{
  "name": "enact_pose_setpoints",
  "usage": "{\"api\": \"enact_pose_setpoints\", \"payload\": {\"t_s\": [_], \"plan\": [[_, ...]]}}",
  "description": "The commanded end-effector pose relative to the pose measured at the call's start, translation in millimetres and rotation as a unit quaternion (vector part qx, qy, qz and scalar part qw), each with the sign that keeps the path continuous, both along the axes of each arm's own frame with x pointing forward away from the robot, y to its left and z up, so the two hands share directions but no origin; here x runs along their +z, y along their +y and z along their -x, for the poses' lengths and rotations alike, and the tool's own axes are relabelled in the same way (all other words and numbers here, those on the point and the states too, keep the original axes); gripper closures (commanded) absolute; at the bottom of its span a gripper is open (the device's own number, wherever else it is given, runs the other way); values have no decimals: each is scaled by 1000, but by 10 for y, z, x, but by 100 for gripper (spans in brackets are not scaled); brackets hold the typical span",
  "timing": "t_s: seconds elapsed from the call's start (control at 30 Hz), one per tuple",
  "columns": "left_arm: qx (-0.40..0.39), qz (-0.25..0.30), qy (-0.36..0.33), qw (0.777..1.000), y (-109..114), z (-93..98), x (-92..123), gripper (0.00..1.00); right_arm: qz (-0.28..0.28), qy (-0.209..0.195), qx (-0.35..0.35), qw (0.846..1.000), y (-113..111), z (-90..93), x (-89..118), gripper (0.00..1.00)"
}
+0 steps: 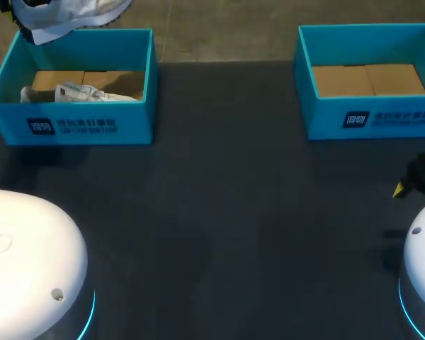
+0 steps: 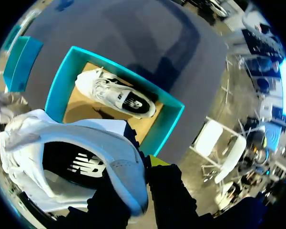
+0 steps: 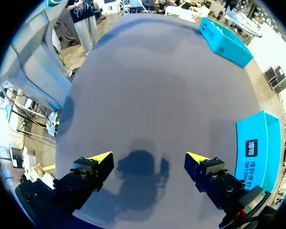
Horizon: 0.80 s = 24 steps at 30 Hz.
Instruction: Take the shoe out of the shoebox, open the shoe tongue, remove and reinsert the insole, then place the shoe into the shoebox
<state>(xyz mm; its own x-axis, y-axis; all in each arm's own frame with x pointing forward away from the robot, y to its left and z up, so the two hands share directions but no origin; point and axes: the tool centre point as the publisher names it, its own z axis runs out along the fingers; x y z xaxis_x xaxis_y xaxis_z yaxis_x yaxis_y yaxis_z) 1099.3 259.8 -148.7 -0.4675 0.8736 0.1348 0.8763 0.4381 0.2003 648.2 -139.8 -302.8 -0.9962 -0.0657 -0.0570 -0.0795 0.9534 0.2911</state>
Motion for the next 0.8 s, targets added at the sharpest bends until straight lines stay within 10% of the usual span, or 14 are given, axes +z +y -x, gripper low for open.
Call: {"api": "enact_pose_setpoints", "payload": {"t_s": [0.03,0.6,0.8], "plan": [[-21,0,-8,1000,104,58,-58,100,2,-1,-1,1000,8,11,-6,0],[-5,-36,1,999,189,-44,-120,100,2,-1,-1,1000,8,11,-6,0],[-132,1,-7,991,355,-161,-111,100,2,-1,-1,1000,8,11,-6,0]]}}
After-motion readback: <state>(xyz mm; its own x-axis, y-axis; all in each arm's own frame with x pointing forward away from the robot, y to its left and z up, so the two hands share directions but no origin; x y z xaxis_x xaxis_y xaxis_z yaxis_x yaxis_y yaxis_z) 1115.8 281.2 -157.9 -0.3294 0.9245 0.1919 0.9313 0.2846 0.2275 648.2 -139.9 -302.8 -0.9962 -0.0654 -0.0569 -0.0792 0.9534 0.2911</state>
